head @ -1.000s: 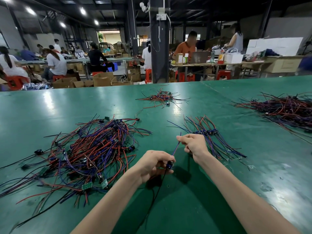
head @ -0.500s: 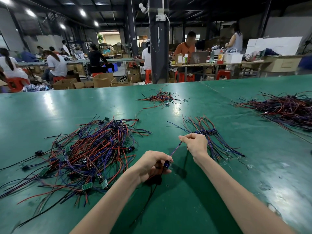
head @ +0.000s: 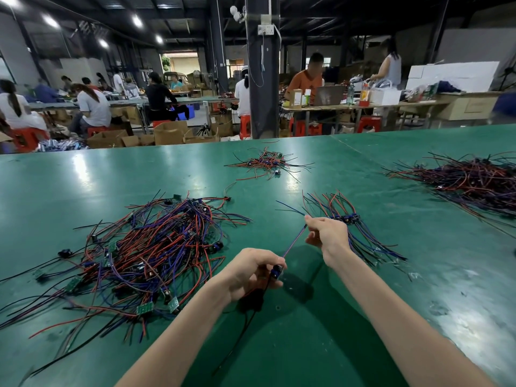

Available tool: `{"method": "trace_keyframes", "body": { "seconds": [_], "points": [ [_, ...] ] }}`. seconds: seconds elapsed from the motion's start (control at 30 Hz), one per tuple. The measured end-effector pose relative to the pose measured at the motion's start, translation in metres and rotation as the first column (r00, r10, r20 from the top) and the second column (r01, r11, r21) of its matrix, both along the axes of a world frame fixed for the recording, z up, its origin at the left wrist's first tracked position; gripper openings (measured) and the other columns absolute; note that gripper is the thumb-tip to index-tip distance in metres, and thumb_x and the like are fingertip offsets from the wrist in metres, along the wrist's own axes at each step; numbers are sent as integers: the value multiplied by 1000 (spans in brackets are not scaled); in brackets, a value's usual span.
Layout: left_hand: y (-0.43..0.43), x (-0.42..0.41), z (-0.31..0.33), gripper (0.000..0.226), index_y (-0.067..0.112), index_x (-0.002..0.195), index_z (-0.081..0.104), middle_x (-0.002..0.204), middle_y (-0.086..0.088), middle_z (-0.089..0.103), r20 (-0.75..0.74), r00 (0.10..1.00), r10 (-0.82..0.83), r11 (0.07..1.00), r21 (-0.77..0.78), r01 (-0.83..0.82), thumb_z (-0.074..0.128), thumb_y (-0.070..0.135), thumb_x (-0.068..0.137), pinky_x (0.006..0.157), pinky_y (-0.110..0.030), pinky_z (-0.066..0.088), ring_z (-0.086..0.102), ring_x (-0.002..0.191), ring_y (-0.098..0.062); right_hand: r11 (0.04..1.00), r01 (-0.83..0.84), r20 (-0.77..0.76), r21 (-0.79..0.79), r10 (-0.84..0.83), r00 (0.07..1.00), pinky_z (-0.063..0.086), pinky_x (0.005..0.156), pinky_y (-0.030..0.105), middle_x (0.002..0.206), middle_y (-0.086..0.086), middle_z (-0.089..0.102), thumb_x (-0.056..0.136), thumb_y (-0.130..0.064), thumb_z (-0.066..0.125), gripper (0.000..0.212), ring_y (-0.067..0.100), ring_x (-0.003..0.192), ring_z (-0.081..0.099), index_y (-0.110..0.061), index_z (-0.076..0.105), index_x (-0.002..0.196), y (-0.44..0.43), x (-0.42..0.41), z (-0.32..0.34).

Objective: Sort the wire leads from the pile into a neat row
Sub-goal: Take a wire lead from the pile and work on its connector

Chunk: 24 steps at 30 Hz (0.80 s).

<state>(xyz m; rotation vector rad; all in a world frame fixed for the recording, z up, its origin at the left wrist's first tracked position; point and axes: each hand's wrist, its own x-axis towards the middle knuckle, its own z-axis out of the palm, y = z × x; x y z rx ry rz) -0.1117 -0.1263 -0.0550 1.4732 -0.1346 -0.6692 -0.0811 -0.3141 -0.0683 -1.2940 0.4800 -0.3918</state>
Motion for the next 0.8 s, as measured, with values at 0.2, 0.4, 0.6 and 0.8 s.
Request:
{"method": "trace_keyframes", "body": {
  "seconds": [0.2, 0.4, 0.6, 0.8],
  "points": [
    [15, 13, 1, 28, 5, 58, 69, 68, -10, 51, 41, 995, 89, 996, 12, -89, 61, 1, 84, 51, -25, 53, 48, 56, -14, 913, -26, 9, 407, 25, 1000, 39, 35, 18, 50, 5, 51, 84, -1, 67, 22, 9, 32, 40, 0, 57, 64, -1, -4, 12],
    [18, 11, 3, 28, 5, 58, 69, 82, -15, 58, 135, 990, 37, 996, 72, -47, 63, -1, 84, 52, -28, 55, 52, 66, -17, 636, -224, 169, 738, 147, 975, 33, 32, 13, 47, 2, 48, 93, -4, 54, 24, 4, 32, 40, -6, 49, 69, 2, -9, 19],
    [10, -1, 8, 25, 8, 63, 66, 65, -4, 61, 206, 973, -107, 991, -60, 122, 60, -2, 86, 54, -28, 53, 51, 59, -12, 573, -176, 114, 800, 143, 983, 27, 29, 12, 44, 1, 45, 96, -5, 50, 30, 4, 26, 33, -8, 45, 66, 1, -10, 16],
    [2, -9, 8, 27, 9, 62, 67, 63, -5, 57, 219, 968, -124, 987, -69, 142, 58, -3, 85, 51, -27, 51, 49, 56, -12, 930, -45, 54, 365, 28, 998, 27, 32, 14, 50, 6, 52, 89, -1, 61, 27, 4, 32, 35, -1, 52, 64, 0, -1, 8]
  ]
}}
